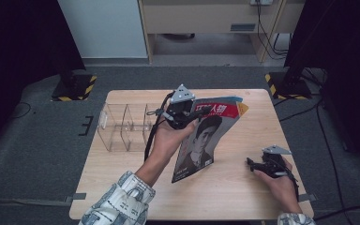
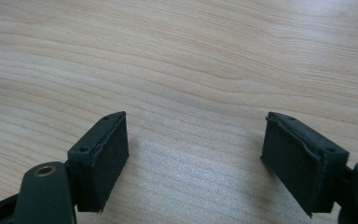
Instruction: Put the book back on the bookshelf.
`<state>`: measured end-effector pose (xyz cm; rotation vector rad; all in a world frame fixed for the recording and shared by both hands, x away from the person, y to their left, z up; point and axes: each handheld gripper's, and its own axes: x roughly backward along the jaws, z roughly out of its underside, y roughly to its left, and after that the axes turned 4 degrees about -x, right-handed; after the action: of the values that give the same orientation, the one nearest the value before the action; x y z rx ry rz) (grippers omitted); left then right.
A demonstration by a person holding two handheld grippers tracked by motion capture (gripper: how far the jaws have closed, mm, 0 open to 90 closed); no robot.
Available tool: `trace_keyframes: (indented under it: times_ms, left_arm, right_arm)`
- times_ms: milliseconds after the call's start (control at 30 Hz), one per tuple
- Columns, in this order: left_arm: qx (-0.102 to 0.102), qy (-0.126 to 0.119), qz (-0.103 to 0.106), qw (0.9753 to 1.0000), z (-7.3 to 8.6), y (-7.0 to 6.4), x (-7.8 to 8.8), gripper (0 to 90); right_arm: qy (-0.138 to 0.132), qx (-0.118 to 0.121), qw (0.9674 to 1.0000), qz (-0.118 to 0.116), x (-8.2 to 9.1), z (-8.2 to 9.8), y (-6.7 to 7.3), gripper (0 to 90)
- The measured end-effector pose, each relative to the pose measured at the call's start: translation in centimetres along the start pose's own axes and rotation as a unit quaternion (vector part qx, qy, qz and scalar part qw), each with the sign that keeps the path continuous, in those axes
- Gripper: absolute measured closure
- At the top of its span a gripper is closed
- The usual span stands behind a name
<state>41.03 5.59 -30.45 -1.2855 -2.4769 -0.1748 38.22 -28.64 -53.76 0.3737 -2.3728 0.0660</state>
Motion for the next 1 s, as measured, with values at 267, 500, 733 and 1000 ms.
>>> trace_keyframes:
  times_ms: [267,500,733,1000]
  left_arm:
    - [0.004,-0.002,0.001,1.0000,0.0,0.5,0.8,86.6]
    - [0.008,-0.005,0.007,0.9999,0.2,0.5,2.2,86.6]
    - [0.006,-0.004,0.014,0.9999,0.4,0.4,3.3,86.6]
    - [0.008,-0.004,0.017,0.9998,1.5,0.2,4.4,86.6]
  right_arm:
    - [0.000,0.002,1.0000,-0.003,0.0,0.0,0.1,22.6]
    - [0.000,0.002,1.0000,-0.004,0.0,0.0,0.1,22.6]
    - [0.001,0.005,1.0000,-0.003,0.0,0.0,0.1,22.6]
    - [0.001,0.005,1.0000,-0.004,0.0,0.0,0.2,22.7]
